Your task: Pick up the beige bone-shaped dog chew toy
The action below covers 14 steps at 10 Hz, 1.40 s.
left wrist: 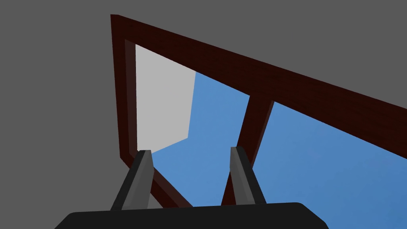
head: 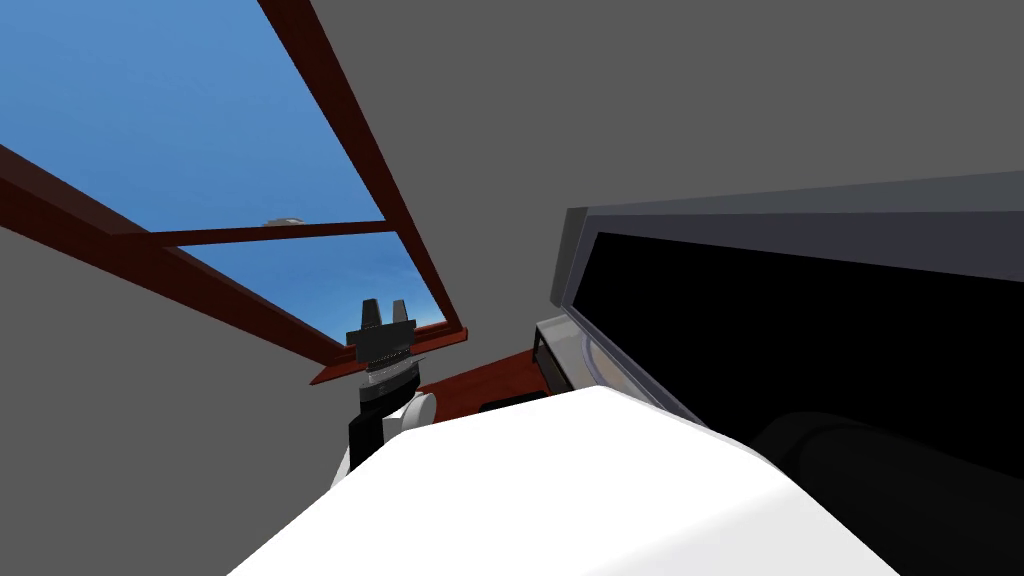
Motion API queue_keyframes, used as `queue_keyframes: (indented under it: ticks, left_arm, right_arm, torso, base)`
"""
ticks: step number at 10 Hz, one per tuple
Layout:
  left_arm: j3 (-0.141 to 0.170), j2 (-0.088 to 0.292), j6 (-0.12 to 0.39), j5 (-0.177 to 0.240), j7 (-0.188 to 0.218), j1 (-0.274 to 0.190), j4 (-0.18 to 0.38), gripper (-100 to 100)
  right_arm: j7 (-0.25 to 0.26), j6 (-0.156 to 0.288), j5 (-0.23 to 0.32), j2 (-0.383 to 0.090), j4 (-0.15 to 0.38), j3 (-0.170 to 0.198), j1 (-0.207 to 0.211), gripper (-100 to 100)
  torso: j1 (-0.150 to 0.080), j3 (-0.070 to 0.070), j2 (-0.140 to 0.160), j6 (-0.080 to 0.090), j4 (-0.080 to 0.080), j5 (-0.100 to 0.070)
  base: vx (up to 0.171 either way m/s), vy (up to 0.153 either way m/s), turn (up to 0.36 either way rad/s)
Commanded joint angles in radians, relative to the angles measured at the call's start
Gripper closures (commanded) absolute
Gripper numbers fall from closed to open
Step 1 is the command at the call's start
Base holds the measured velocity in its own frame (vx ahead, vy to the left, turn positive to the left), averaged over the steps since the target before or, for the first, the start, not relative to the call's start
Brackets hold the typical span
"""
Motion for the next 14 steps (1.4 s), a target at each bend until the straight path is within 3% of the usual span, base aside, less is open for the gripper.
queue_keyframes:
  ticks: [1, 2, 3, 4, 7, 8, 9, 13, 14]
  left_arm:
    - [0.000, 0.000, 0.000, 0.000, 0.000, 0.000, 0.000, 0]
    - [0.000, 0.000, 0.000, 0.000, 0.000, 0.000, 0.000, 0]
    - [0.000, 0.000, 0.000, 0.000, 0.000, 0.000, 0.000, 0]
    - [0.000, 0.000, 0.000, 0.000, 0.000, 0.000, 0.000, 0]
    - [0.000, 0.000, 0.000, 0.000, 0.000, 0.000, 0.000, 0]
    - [0.000, 0.000, 0.000, 0.000, 0.000, 0.000, 0.000, 0]
    - [0.000, 0.000, 0.000, 0.000, 0.000, 0.000, 0.000, 0]
    - [0.000, 0.000, 0.000, 0.000, 0.000, 0.000, 0.000, 0]
    - [0.000, 0.000, 0.000, 0.000, 0.000, 0.000, 0.000, 0]
  right_arm:
    - [0.027, 0.009, -0.006, 0.024, 0.024, 0.020, -0.029, -100]
    - [0.018, 0.002, -0.003, 0.016, 0.019, 0.008, -0.020, -100]
    - [0.022, 0.003, -0.003, 0.017, 0.021, 0.010, -0.022, 0]
    - [0.022, 0.024, 0.002, 0.024, 0.039, 0.016, -0.056, -100]
    - [0.022, 0.056, 0.009, 0.034, 0.065, 0.027, -0.106, -100]
    - [0.022, 0.044, 0.006, 0.031, 0.055, 0.024, -0.089, -100]
    - [0.021, 0.047, 0.006, 0.031, 0.056, 0.025, -0.090, 100]
    - [0.021, 0.047, 0.006, 0.032, 0.056, 0.025, -0.090, 100]
    - [0.021, 0.047, 0.006, 0.032, 0.056, 0.025, -0.090, 0]
  torso:
    - [0.000, 0.000, 0.000, 0.000, 0.000, 0.000]
    - [0.000, 0.001, 0.001, 0.000, 0.000, 0.000]
    - [0.002, 0.002, 0.004, 0.000, 0.001, 0.001]
    - [0.004, 0.004, 0.006, 0.001, 0.001, 0.001]
    - [0.002, 0.006, 0.011, 0.001, 0.002, 0.000]
    - [0.001, 0.007, 0.012, 0.000, 0.002, 0.000]
    - [0.002, 0.006, 0.010, 0.001, 0.002, 0.001]
    - [0.004, 0.004, 0.008, 0.000, 0.001, 0.001]
    - [0.004, 0.004, 0.008, 0.001, 0.001, 0.001]
  base:
    - [0.082, -0.056, 0.084]
    - [0.036, -0.025, 0.022]
    - [0.008, -0.005, -0.001]
    - [-0.031, -0.035, 0.033]
    - [-0.059, -0.042, 0.027]
    - [-0.028, -0.024, 0.010]
    - [0.000, 0.000, 0.000]
    - [0.000, 0.000, 0.000]
    - [0.000, 0.000, 0.000]
